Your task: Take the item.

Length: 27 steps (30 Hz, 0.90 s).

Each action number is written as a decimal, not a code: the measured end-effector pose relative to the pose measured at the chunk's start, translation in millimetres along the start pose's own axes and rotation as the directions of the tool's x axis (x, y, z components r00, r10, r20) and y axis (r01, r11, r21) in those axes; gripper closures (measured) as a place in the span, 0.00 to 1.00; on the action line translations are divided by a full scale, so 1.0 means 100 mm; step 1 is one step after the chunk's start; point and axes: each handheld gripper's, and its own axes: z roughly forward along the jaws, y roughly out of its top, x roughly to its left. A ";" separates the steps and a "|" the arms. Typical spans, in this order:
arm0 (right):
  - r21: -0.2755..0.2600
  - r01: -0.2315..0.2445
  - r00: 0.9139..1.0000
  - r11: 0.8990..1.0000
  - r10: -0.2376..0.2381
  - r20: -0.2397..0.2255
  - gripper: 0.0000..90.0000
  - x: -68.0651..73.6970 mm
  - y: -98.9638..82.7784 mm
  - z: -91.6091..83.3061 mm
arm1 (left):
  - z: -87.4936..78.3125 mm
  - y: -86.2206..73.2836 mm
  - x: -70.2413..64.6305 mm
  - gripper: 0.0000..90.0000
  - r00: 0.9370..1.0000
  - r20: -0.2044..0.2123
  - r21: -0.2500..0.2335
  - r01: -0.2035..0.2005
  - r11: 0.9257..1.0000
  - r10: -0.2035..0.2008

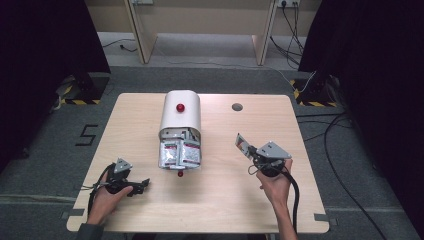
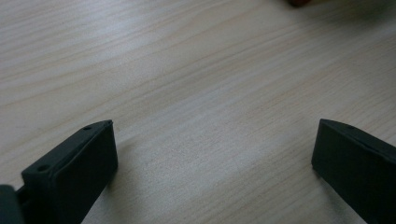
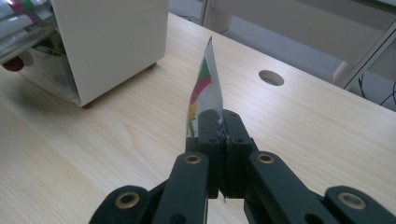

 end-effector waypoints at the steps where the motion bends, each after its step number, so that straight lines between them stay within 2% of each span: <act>1: 0.003 0.001 1.000 1.000 -0.001 0.000 0.99 0.00 -0.01 0.01 | 0.00 0.00 0.00 0.00 1.000 0.000 0.000 0.000 1.000 0.000; 10: 0.032 0.006 1.000 0.999 -0.006 -0.005 0.99 0.02 -0.06 0.12 | 0.00 0.00 0.00 0.00 1.000 0.001 -0.001 0.000 1.000 0.000; 16: 0.056 0.011 1.000 0.998 -0.010 -0.020 0.99 0.08 -0.09 0.22 | 0.00 0.00 0.00 0.00 1.000 0.001 -0.001 0.000 1.000 0.000; 27: 0.093 0.001 1.000 0.996 0.001 -0.028 0.99 0.06 -0.17 0.38 | 0.00 0.00 0.00 0.00 1.000 0.001 -0.001 0.001 1.000 -0.001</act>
